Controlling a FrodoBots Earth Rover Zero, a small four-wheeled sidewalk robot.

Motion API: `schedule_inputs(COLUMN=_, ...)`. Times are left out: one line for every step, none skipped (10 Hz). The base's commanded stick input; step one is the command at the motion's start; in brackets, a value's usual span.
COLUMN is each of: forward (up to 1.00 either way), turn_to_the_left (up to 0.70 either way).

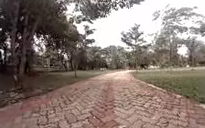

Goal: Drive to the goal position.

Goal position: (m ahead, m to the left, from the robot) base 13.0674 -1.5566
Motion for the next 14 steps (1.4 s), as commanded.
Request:
schedule_inputs(forward=0.7, turn_to_the_left=0.01)
schedule_inputs(forward=0.7, turn_to_the_left=0.01)
schedule_inputs(forward=0.7, turn_to_the_left=0.01)
schedule_inputs(forward=0.7, turn_to_the_left=0.01)
schedule_inputs(forward=0.7, turn_to_the_left=0.01)
schedule_inputs(forward=0.7, turn_to_the_left=0.01)
schedule_inputs(forward=0.7, turn_to_the_left=-0.34)
schedule_inputs(forward=0.7, turn_to_the_left=-0.34)
schedule_inputs(forward=0.7, turn_to_the_left=-0.22)
schedule_inputs(forward=0.7, turn_to_the_left=-0.04)
schedule_inputs(forward=0.7, turn_to_the_left=0.01)
schedule_inputs(forward=0.7, turn_to_the_left=0.01)
schedule_inputs(forward=0.7, turn_to_the_left=0.01)
schedule_inputs(forward=0.7, turn_to_the_left=0.01)
